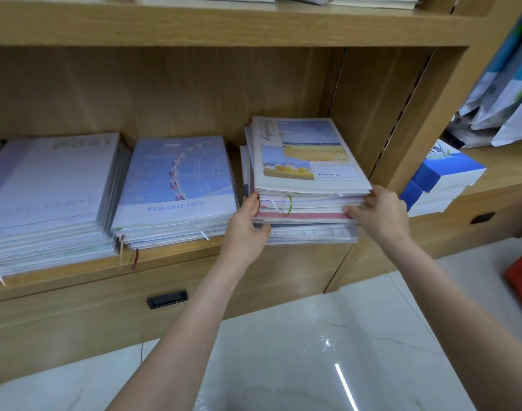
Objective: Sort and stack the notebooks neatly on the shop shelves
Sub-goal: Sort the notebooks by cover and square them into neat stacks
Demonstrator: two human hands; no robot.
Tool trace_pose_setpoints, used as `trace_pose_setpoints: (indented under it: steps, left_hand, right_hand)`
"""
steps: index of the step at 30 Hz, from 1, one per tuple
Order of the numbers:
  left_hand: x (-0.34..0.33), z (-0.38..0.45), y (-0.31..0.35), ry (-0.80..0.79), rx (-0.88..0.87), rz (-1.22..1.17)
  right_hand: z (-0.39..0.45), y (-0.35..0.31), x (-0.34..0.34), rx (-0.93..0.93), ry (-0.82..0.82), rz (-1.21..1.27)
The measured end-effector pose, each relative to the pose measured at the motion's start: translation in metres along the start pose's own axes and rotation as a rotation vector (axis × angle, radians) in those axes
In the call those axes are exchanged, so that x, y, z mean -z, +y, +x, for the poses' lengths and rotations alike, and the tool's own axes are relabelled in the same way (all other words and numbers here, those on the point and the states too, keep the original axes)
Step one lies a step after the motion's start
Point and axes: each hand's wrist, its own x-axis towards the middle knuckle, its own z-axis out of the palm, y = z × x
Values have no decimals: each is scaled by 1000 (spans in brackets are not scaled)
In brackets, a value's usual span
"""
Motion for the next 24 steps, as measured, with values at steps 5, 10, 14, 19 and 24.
trace_pose_setpoints:
  steps: [5,10,14,19,24]
  left_hand:
    - [1,0,-1,7,-36,119]
    - [2,-3,-4,71,-78,188]
    - [6,-4,-8,133,-95,121]
    - [8,-6,-5,249,-67,128]
    - [7,-11,-6,324,-68,174]
  right_hand:
    - [-3,-1,-1,8,-72,45]
    - [-11,8,3,62,-134,108]
    - [-14,12,0,101,-73,106]
    - [-16,14,-4,112,37,15]
    - [-17,16,-4,90,75,-6]
